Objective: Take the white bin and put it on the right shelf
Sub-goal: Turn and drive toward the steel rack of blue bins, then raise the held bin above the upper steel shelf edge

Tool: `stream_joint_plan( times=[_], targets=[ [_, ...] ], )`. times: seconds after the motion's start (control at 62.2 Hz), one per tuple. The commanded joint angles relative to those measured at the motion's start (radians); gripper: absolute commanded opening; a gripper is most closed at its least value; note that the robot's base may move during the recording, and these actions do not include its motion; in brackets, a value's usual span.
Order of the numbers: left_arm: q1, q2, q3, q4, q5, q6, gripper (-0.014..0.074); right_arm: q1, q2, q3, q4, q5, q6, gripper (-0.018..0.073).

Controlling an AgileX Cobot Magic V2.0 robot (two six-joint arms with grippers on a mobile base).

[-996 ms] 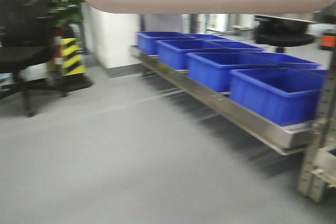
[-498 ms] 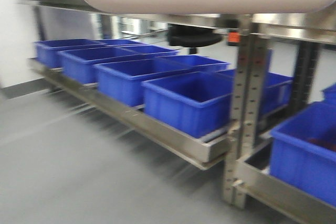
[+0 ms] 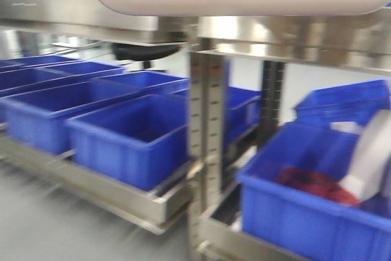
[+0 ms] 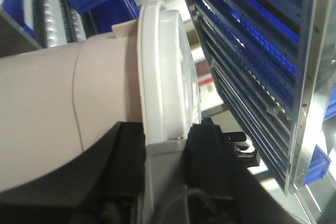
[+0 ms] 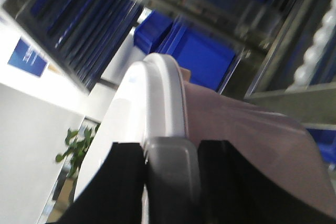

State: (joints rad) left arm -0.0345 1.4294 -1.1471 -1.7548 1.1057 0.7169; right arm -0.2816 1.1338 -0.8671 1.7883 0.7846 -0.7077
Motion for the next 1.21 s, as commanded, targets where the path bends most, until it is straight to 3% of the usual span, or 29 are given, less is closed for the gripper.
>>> stream_joint_plan(
  times=[0.0, 1.189],
  targets=[
    [-0.023, -0.042, -0.036, -0.141, 0.193, 0.022, -0.0126, 0.014, -0.026, -0.043, 0.096, 0.082, -0.01, 0.0068],
    [-0.023, -0.042, -0.036, -0.141, 0.191, 0.022, -0.0126, 0.014, -0.026, -0.043, 0.095, 0.082, -0.01, 0.0068]
  ],
)
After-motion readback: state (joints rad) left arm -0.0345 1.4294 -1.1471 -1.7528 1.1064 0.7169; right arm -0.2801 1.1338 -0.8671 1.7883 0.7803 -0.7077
